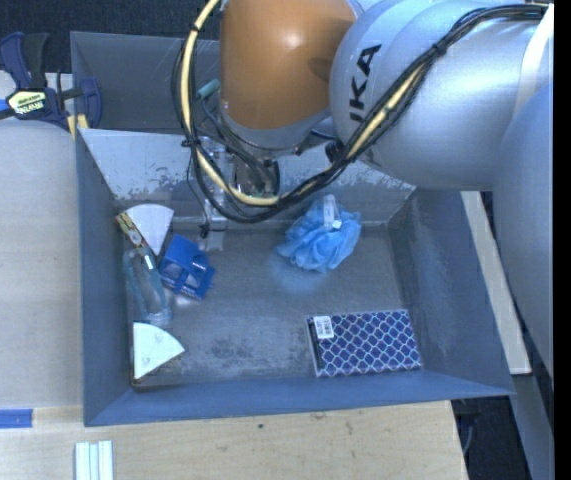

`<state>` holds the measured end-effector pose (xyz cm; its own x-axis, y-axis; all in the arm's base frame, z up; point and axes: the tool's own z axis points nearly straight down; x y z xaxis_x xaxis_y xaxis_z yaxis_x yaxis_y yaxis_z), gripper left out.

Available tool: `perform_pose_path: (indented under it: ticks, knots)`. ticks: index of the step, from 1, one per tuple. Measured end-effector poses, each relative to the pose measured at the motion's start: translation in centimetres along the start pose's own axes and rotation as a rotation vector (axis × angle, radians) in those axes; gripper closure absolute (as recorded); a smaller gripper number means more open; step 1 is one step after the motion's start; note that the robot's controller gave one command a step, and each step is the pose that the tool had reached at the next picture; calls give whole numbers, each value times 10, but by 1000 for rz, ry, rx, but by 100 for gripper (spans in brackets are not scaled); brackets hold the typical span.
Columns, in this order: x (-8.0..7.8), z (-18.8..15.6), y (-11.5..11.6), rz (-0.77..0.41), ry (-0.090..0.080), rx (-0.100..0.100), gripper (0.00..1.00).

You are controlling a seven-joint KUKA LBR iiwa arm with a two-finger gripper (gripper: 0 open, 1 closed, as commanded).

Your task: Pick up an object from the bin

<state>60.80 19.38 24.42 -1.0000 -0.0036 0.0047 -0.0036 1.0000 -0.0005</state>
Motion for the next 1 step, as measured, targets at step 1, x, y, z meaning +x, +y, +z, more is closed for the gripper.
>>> perform_pose_path:
  ticks: [1]
  knots:
    - [-1, -6, -1, 4, -8, -2, 0]
